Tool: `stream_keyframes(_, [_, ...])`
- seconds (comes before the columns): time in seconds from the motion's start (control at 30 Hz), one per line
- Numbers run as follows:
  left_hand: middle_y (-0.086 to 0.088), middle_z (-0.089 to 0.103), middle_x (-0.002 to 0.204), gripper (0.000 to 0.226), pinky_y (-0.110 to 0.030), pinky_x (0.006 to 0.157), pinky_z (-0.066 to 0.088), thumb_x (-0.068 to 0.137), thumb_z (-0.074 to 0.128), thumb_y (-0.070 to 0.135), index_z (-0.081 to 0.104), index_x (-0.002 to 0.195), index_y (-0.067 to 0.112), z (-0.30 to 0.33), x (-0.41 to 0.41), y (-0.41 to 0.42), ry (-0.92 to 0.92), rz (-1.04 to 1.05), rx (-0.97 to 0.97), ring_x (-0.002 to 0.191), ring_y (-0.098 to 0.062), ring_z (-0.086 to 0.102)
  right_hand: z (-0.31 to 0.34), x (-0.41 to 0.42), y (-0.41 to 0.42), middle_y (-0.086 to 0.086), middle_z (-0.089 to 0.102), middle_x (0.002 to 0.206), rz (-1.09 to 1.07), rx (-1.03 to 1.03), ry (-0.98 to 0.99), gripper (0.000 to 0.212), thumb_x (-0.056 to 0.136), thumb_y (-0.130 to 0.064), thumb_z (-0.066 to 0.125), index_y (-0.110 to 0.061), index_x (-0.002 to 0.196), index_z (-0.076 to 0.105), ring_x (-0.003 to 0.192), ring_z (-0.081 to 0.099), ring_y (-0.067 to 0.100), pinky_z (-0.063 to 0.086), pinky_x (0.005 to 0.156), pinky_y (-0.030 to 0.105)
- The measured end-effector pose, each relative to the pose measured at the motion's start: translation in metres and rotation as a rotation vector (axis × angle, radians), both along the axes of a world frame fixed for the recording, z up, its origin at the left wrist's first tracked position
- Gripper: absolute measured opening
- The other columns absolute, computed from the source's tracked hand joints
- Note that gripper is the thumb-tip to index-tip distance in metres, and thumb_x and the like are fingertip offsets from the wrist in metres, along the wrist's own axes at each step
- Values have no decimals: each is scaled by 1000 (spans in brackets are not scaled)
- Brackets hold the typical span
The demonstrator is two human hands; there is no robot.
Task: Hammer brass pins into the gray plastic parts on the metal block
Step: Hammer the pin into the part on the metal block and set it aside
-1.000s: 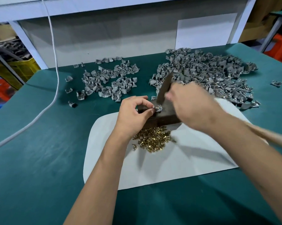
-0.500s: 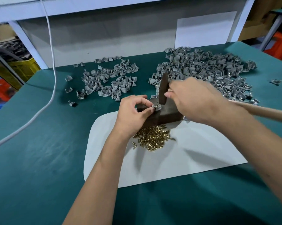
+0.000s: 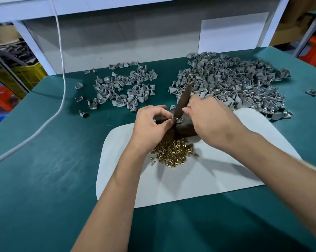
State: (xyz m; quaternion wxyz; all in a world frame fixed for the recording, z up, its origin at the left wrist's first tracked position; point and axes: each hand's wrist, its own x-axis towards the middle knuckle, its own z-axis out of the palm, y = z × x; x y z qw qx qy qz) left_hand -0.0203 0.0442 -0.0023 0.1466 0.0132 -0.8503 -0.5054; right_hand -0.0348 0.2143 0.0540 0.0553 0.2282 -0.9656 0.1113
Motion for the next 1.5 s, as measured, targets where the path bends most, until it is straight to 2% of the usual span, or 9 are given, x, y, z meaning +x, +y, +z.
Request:
stream_keyframes(0.13, [-9, 67, 123, 10, -25, 101, 47, 84, 80, 6, 78, 84, 15, 1, 2, 0, -26, 2, 8, 121, -11, 61, 16, -13, 14, 5, 54, 80, 15, 76, 73, 23, 108, -39, 40, -23, 93, 47, 69, 52, 31, 40, 63, 38])
stream_keyframes(0.2, [-7, 68, 124, 10, -27, 103, 47, 84, 81, 9, 79, 83, 19, 1, 1, -1, -23, -3, 1, 121, -11, 61, 15, -13, 14, 4, 56, 76, 8, -84, 216, 22, 108, -38, 40, -20, 98, 50, 63, 52, 30, 42, 59, 38])
stream_keyframes(0.53, [1, 67, 127, 21, -46, 117, 34, 84, 82, 15, 74, 79, 33, 2, 3, -1, -24, 19, -55, 135, -21, 49, 9, -16, 30, 3, 64, 88, 4, 32, 73, 19, 104, -44, 47, -29, 94, 50, 75, 57, 28, 40, 66, 37])
stream_keyframes(0.77, [10, 65, 129, 27, -30, 114, 27, 85, 82, 17, 67, 75, 38, 1, 5, 5, 25, 26, -110, 137, -18, 38, -2, -31, 100, -4, 63, 71, -333, -107, -40, 29, 85, -35, 78, -32, 66, 56, 73, 59, 30, 48, 64, 36])
stream_keyframes(0.93, [13, 65, 130, 24, -27, 112, 24, 87, 80, 19, 68, 77, 37, -2, 4, 9, 48, -8, -113, 138, -14, 36, -15, -27, 110, 7, 71, 78, -435, 27, -139, 21, 79, -25, 78, -31, 64, 65, 76, 63, 34, 54, 68, 36])
stream_keyframes(1.1, [13, 65, 130, 19, -30, 114, 26, 90, 76, 19, 71, 79, 33, -2, 4, 10, 52, -13, -77, 138, -14, 37, -10, -27, 92, 6, 72, 89, -319, -30, 44, 1, 88, -26, 73, -25, 88, 73, 86, 64, 31, 54, 76, 36])
stream_keyframes(1.2, [12, 67, 129, 18, -32, 115, 27, 90, 76, 16, 72, 79, 30, -2, 4, 12, 81, -9, -41, 138, -17, 40, -8, -16, 53, -8, 68, 93, -38, -219, 58, 16, 89, -37, 74, -32, 103, 69, 88, 64, 16, 55, 83, 35])
stream_keyframes(1.37, [9, 68, 126, 18, -46, 117, 32, 88, 76, 14, 73, 79, 29, -2, 3, 10, 115, -25, 34, 136, -22, 46, -21, -13, 19, -10, 67, 91, 208, -316, 8, 16, 89, -38, 75, -30, 102, 72, 87, 61, 12, 53, 83, 41])
stream_keyframes(1.5, [14, 66, 123, 8, -37, 112, 30, 92, 69, 29, 72, 84, 31, -7, -4, 0, 147, 117, 9, 131, -9, 44, -26, -19, 16, -10, 73, 87, 146, -420, 58, 15, 84, -35, 81, -27, 96, 76, 80, 63, 8, 55, 81, 32])
